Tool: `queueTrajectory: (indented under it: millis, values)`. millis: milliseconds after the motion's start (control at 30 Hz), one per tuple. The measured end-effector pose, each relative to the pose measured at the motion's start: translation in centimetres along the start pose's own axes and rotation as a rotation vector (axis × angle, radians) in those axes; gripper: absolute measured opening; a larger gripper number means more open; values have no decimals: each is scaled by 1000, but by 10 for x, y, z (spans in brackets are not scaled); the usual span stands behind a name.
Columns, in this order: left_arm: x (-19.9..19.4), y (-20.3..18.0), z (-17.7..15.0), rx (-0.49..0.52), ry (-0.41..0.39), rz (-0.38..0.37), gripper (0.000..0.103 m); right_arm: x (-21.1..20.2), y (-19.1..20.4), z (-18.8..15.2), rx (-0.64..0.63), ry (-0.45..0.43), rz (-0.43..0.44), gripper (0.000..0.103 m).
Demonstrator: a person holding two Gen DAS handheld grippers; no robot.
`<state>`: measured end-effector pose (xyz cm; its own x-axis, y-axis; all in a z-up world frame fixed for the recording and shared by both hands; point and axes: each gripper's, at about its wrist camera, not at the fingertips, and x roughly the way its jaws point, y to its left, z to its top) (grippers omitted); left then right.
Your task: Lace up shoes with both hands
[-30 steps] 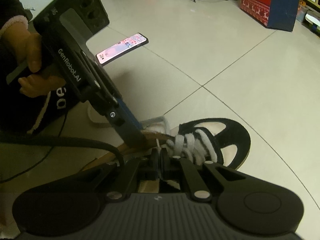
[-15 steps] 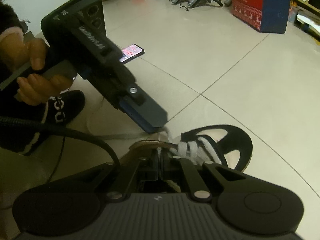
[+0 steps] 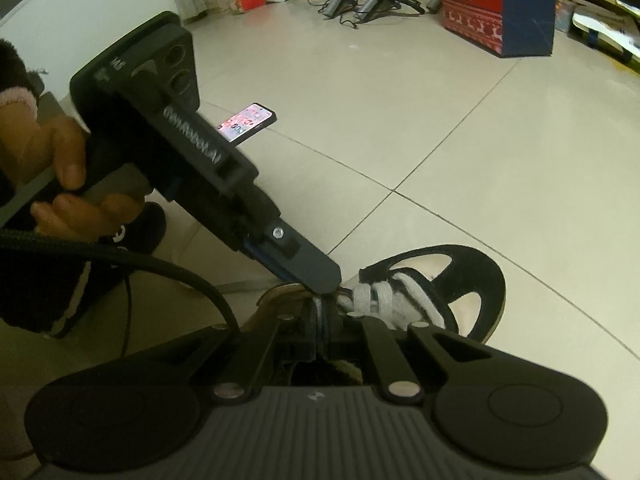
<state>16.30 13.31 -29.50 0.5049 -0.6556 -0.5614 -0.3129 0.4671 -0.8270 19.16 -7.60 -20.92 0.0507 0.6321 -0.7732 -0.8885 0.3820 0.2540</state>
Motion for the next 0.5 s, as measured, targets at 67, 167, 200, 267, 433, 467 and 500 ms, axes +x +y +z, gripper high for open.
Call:
queueTrajectory:
  millis: [67, 167, 200, 267, 433, 467, 500]
  values:
    - [0, 1, 1, -9, 3, -3, 21, 1, -3, 0, 14, 1, 9, 6]
    - [-1, 3, 2, -20, 6, -7, 21, 3, -5, 1, 18, 5, 14, 6]
    - [-2, 4, 1, -28, 6, -11, 21, 3, -4, 1, 14, 6, 12, 6]
    - [-2, 7, 1, -55, 4, -22, 21, 3, -3, 0, 16, 4, 9, 6]
    - [-5, 9, 1, -111, -17, -38, 21, 2, -1, -2, 13, -1, -2, 6]
    - [-6, 10, 1, -127, -21, -44, 21, 2, -1, -2, 15, -1, -1, 6]
    - [-6, 11, 0, -140, -23, -47, 21, 2, -1, -2, 16, -1, -1, 6]
